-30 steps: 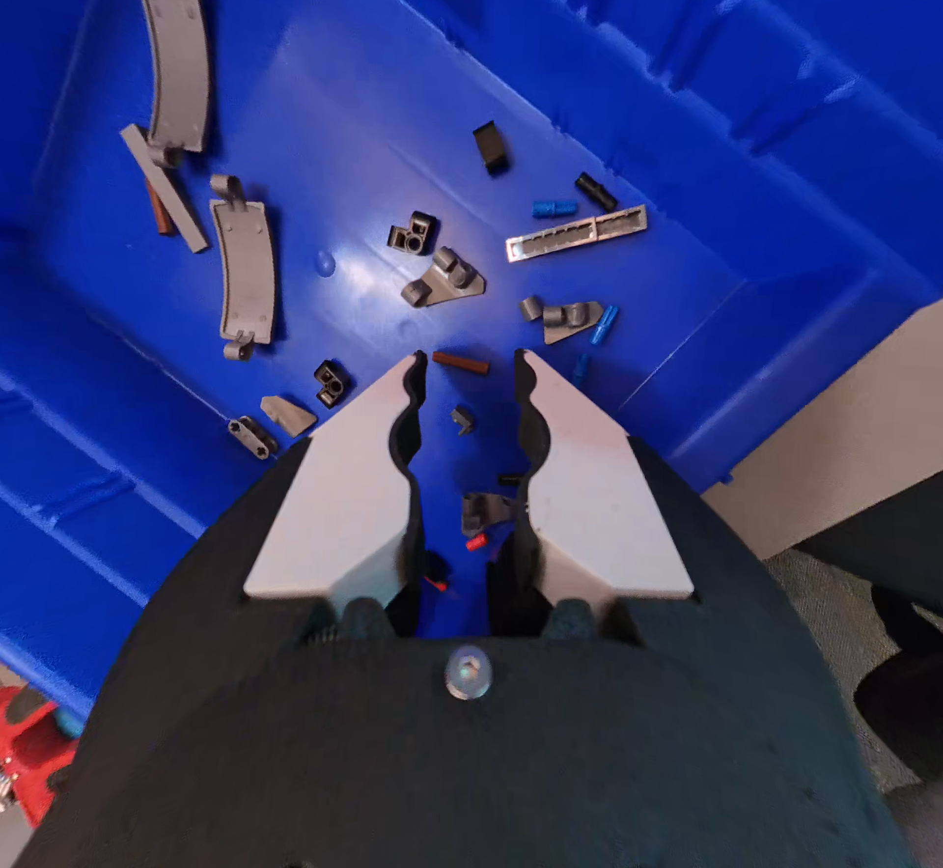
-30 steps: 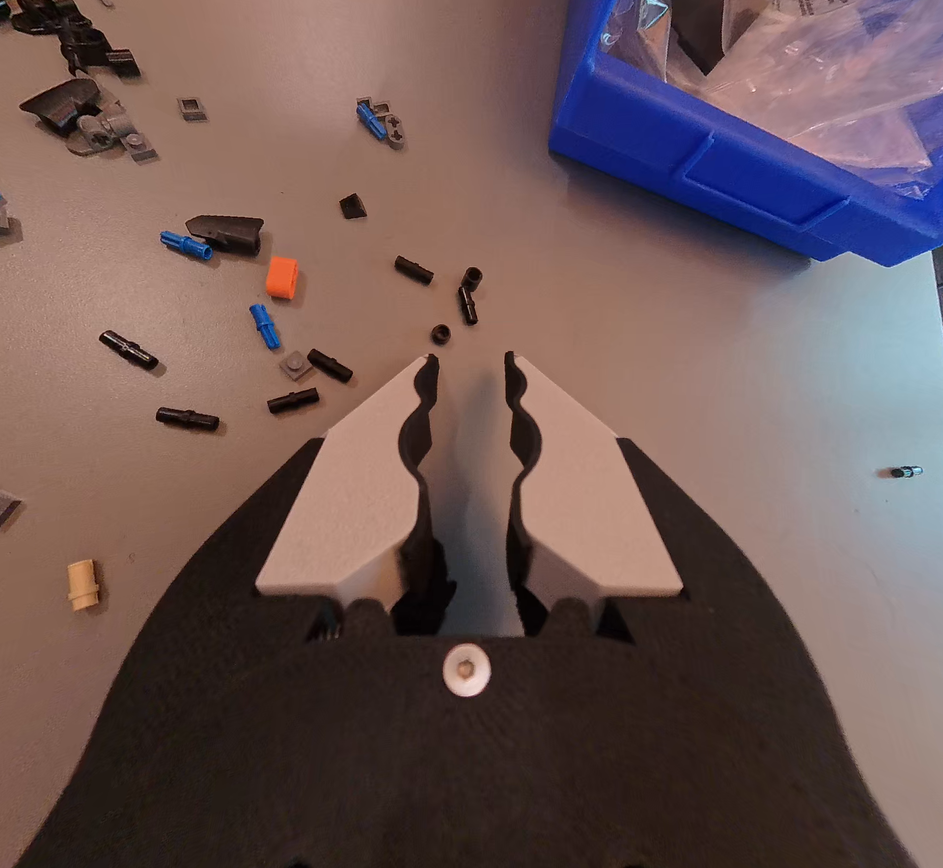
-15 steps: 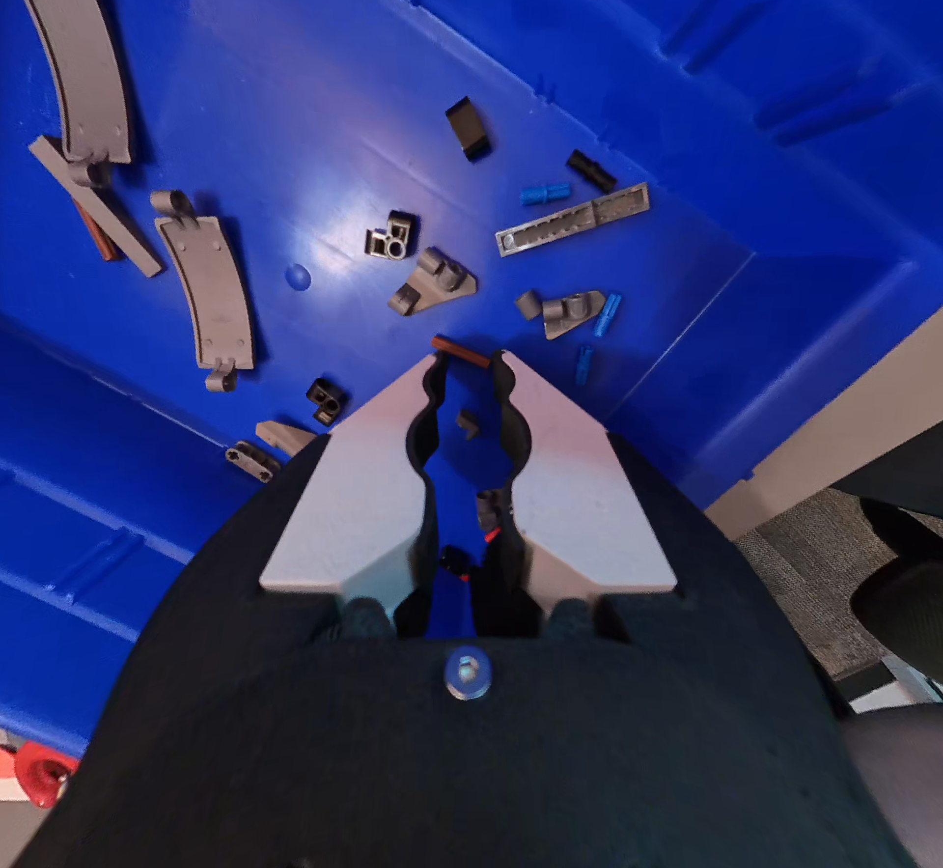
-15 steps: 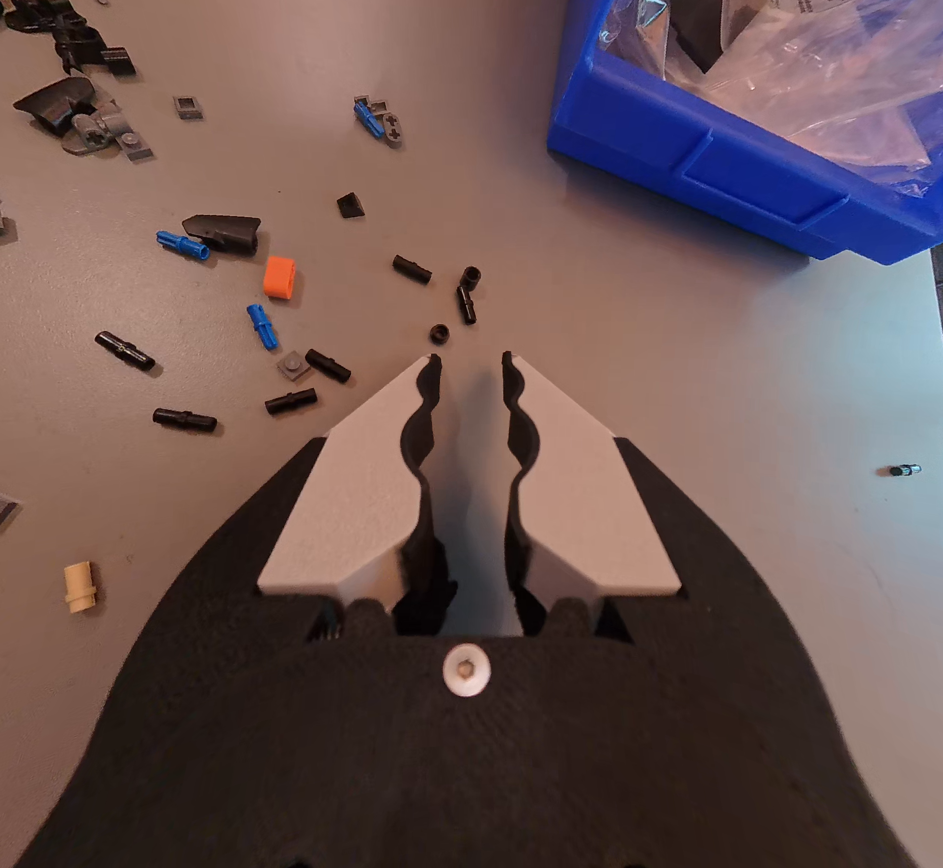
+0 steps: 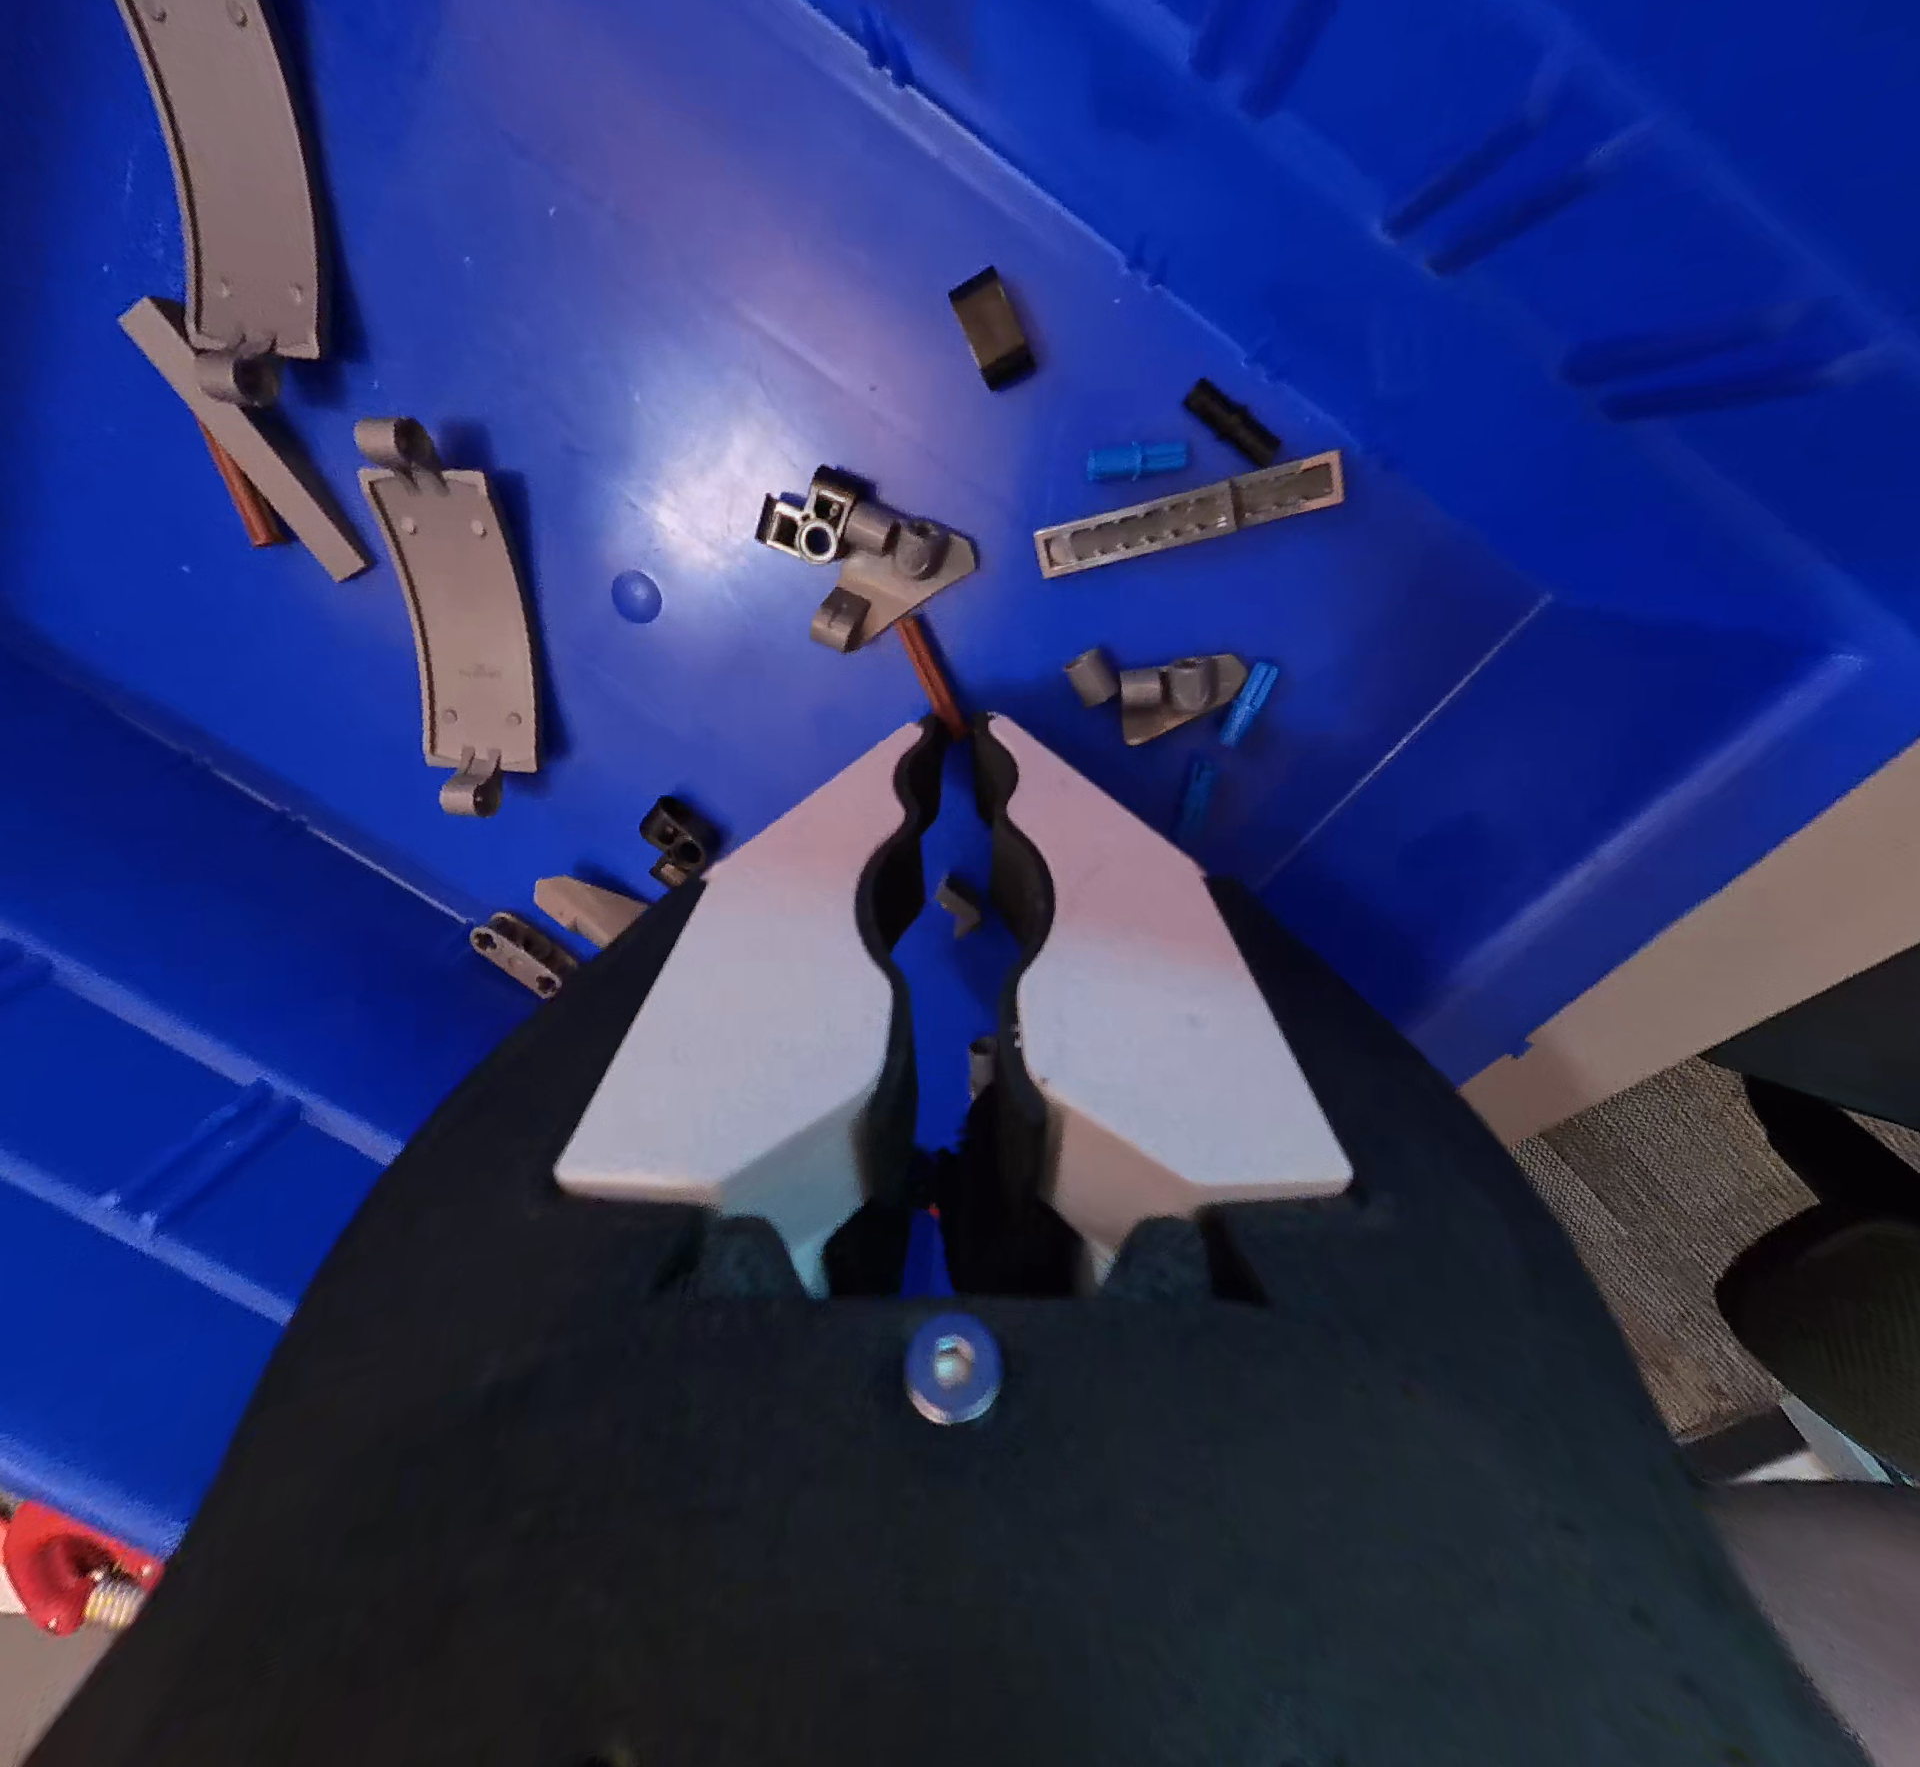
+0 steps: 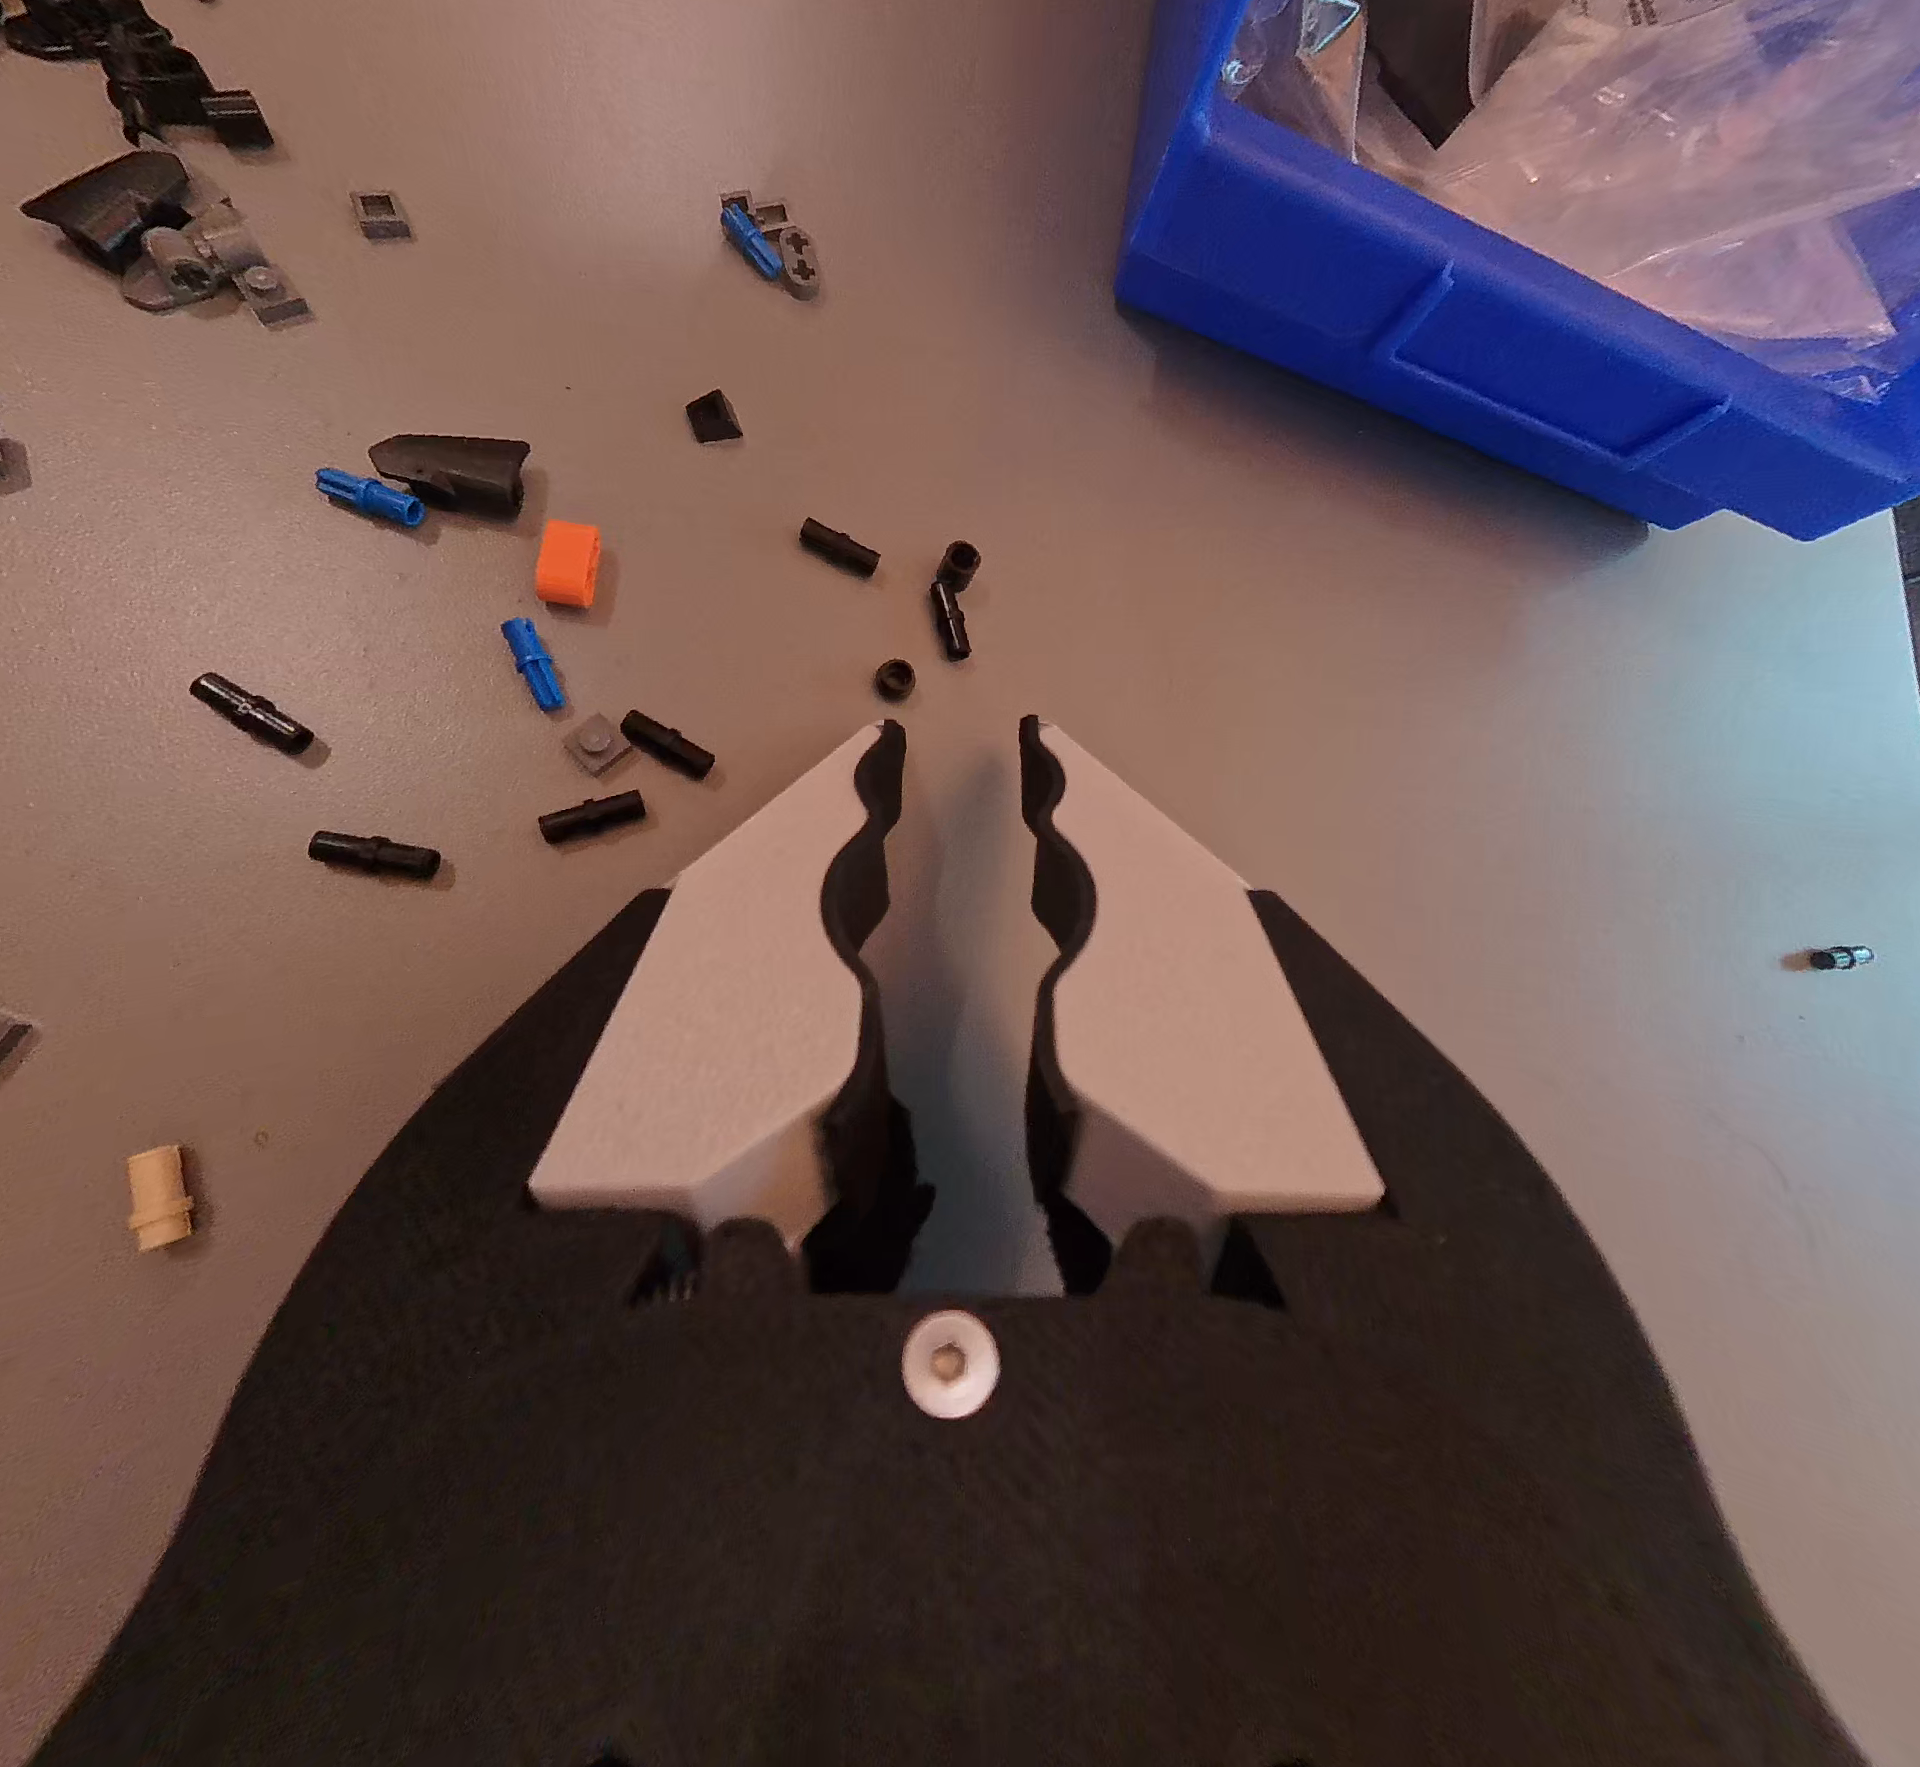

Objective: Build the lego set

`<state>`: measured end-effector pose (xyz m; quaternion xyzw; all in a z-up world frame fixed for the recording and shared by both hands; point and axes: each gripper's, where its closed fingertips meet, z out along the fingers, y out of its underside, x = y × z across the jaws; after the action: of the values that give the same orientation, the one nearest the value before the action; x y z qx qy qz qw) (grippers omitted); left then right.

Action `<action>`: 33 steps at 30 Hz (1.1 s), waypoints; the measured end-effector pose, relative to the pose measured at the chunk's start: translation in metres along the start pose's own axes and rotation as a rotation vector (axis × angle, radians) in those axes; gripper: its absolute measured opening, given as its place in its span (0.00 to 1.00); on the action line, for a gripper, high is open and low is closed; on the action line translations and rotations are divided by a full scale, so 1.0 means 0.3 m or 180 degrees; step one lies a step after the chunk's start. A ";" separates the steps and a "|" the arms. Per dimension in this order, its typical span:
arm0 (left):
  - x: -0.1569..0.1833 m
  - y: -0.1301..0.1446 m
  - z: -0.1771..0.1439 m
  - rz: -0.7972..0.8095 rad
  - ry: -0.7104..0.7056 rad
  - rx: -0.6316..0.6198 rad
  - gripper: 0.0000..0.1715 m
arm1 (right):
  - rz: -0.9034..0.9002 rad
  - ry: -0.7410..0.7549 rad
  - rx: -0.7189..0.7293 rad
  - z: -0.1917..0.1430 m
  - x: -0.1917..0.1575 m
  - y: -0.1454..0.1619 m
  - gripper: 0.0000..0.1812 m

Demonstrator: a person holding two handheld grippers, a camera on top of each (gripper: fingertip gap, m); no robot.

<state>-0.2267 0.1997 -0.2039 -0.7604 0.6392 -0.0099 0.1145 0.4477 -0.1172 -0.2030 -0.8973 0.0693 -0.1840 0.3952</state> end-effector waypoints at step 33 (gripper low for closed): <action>0.346 -0.315 -0.592 -0.0721 0.0452 0.3336 0.02 | -0.0730 0.0428 0.1948 -0.493 -0.115 -0.546 0.15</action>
<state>-0.1447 0.0847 -0.0269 -0.6629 0.4688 -0.3911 0.4333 0.3555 -0.0979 -0.0006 -0.7248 -0.0647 -0.2985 0.6175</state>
